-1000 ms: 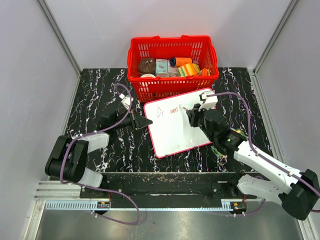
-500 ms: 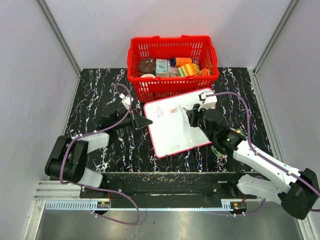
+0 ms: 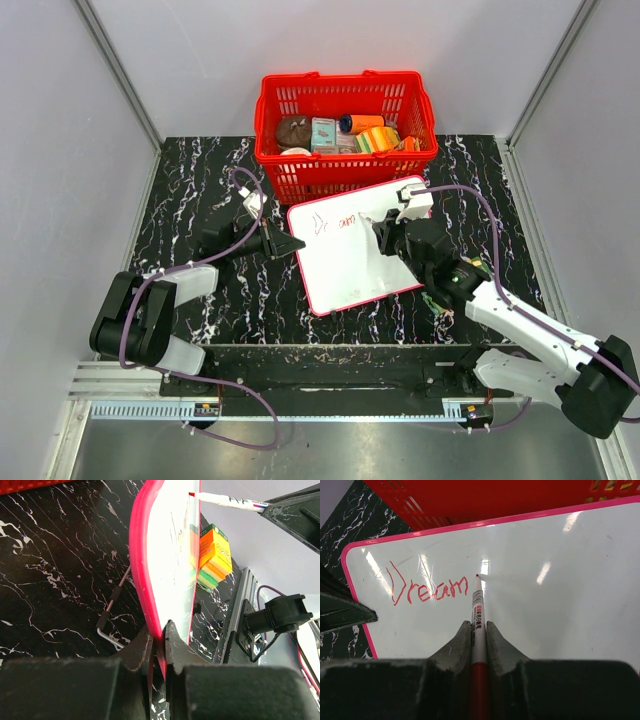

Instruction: Write a sentence on the whiteboard

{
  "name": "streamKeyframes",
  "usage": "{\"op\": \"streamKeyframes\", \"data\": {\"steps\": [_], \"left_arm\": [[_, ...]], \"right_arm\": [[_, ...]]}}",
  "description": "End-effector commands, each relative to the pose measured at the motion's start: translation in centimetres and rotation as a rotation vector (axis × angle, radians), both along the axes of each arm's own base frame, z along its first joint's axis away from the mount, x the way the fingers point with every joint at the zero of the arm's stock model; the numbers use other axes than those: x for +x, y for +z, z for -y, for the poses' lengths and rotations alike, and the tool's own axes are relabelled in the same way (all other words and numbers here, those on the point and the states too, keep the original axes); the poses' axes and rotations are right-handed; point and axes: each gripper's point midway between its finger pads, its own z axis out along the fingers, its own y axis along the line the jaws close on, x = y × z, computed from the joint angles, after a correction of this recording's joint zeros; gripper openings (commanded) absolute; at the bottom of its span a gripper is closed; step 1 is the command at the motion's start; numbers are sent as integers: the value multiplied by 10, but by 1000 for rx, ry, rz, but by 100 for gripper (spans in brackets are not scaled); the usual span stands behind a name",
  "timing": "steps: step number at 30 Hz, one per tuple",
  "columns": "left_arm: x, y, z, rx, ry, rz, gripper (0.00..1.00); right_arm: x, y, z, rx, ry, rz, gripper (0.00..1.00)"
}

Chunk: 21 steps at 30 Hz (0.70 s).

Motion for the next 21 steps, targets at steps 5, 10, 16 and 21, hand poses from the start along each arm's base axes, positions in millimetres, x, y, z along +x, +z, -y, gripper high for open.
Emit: {"op": "streamKeyframes", "data": {"steps": [5, 10, 16, 21], "left_arm": [[6, -2, 0, 76, -12, 151, 0], [6, -1, 1, 76, -13, 154, 0], [6, -2, 1, 76, -13, 148, 0], [6, -2, 1, 76, -13, 148, 0]], "right_arm": [[1, 1, -6, 21, 29, -10, 0], [-3, -3, -8, 24, 49, -24, 0], [-9, -18, -3, -4, 44, -73, 0], [-11, -21, 4, -16, 21, -79, 0]]}}
